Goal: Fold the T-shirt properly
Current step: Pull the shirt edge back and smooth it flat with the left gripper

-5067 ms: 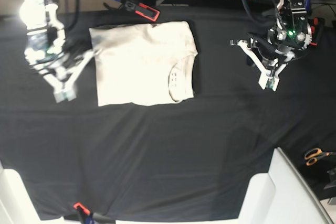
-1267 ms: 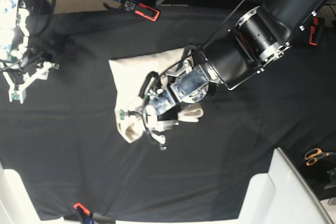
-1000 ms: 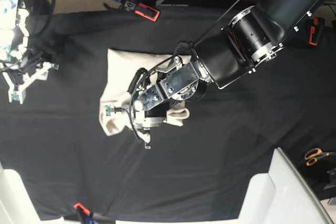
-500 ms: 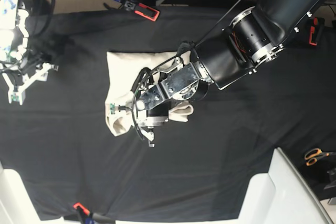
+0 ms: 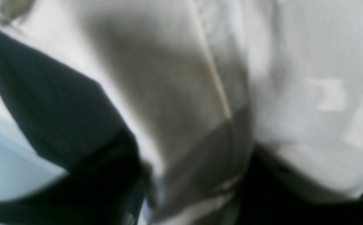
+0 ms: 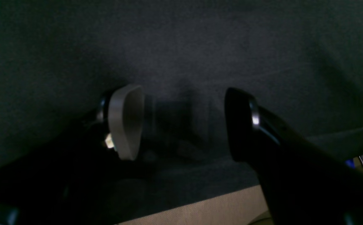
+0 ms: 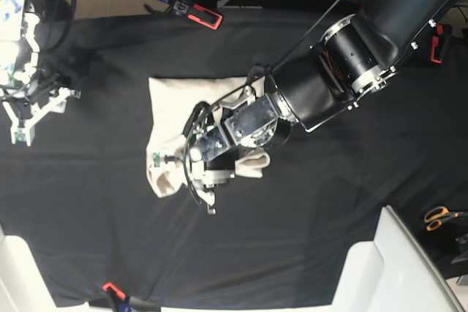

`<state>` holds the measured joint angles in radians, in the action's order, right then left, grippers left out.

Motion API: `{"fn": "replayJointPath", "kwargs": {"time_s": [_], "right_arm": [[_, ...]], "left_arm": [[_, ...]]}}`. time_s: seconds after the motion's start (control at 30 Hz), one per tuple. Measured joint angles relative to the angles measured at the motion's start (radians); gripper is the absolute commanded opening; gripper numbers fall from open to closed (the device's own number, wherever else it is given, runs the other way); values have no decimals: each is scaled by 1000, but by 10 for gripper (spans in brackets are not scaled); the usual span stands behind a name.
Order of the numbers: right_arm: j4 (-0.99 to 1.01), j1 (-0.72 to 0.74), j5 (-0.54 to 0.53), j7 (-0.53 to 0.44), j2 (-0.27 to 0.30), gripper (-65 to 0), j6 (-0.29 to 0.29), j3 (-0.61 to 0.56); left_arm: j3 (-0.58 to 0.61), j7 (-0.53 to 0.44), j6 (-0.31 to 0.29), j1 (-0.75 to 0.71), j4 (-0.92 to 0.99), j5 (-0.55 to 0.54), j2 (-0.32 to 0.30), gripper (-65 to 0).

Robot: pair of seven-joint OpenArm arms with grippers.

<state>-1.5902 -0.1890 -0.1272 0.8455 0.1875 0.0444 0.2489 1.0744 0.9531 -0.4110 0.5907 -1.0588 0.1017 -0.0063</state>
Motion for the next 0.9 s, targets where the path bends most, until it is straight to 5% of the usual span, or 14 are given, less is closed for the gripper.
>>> {"fn": "replayJointPath", "kwargs": {"time_s": [0.07,0.2,0.57,0.67,0.77,0.9], "right_arm": [[0,0,0,0,0,-260,0,0],[0,0,0,0,0,-260,0,0],[0,2,0,1,-1,-260,0,0],[0,2,0,0,-1,-260,0,0],[0,2,0,0,0,-260,0,0],[0,2,0,0,0,-260,0,0]], "left_arm": [[0,0,0,12,0,0,0,-174],[0,0,3,18,0,0,-2,-12],[-83,4,4,84,-77,0,1,-15],[-143,65,7,64,-168,0,6,-217],[-172,110,7,9,-220,4,2,-635],[-244,106,3,-99,-226,-11,-19,-650]]}}
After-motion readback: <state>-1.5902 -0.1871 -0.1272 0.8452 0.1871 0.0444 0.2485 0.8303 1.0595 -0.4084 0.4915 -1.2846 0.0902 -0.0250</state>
